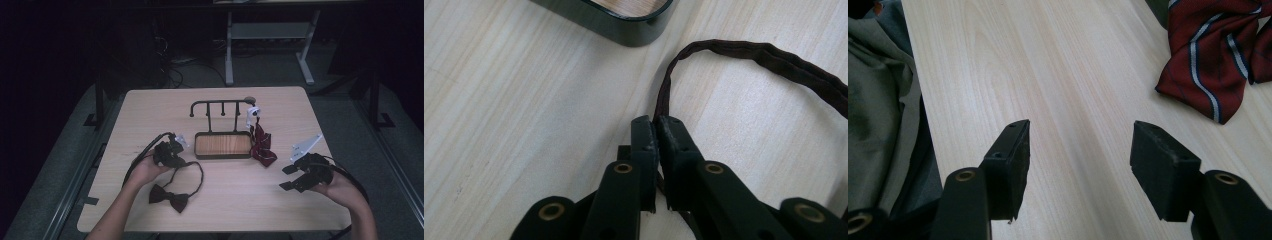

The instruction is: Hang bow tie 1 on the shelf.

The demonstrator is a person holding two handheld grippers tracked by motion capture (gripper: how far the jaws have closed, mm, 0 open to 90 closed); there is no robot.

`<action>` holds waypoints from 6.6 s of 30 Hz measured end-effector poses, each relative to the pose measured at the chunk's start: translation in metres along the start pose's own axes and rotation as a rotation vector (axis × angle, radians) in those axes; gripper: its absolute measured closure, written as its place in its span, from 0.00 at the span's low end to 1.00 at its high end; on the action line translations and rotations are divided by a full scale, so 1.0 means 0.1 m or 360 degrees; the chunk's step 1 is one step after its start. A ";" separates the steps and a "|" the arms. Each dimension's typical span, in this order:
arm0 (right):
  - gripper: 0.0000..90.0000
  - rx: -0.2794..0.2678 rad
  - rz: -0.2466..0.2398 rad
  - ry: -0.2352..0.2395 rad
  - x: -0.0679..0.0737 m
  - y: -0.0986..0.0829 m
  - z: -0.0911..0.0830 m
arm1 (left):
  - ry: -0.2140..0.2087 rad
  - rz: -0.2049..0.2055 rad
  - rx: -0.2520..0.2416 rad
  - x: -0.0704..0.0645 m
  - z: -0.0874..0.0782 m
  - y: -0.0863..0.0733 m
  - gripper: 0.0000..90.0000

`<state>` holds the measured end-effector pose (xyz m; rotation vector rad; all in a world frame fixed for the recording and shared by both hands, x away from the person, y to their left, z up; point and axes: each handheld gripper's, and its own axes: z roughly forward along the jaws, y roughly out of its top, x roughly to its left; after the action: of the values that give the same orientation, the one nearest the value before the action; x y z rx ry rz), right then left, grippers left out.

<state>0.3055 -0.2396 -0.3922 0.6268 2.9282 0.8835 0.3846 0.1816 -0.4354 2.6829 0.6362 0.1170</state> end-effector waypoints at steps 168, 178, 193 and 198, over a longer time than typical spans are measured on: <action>0.45 -0.0054 0.0037 0.0022 -0.06 -0.06 -0.05 | -0.0071 0.0159 -0.0102 0.38 -1.89 0.95 1.00; 0.45 -0.0059 0.0028 0.0014 -0.07 -0.07 -0.07 | -0.0052 0.0143 -0.0067 0.46 -1.86 1.02 1.00; 0.45 -0.0072 0.0023 0.0001 -0.07 -0.08 -0.10 | -0.0037 0.0112 0.0005 0.59 -1.78 1.08 1.00; 0.46 -0.0070 0.0041 0.0005 -0.07 -0.09 -0.10 | -0.0042 0.0098 0.0011 0.61 -1.75 1.08 1.00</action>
<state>0.3072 -0.2544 -0.3890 0.6625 2.9011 0.9499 0.4552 0.1796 -0.2324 2.7066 0.5472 0.0956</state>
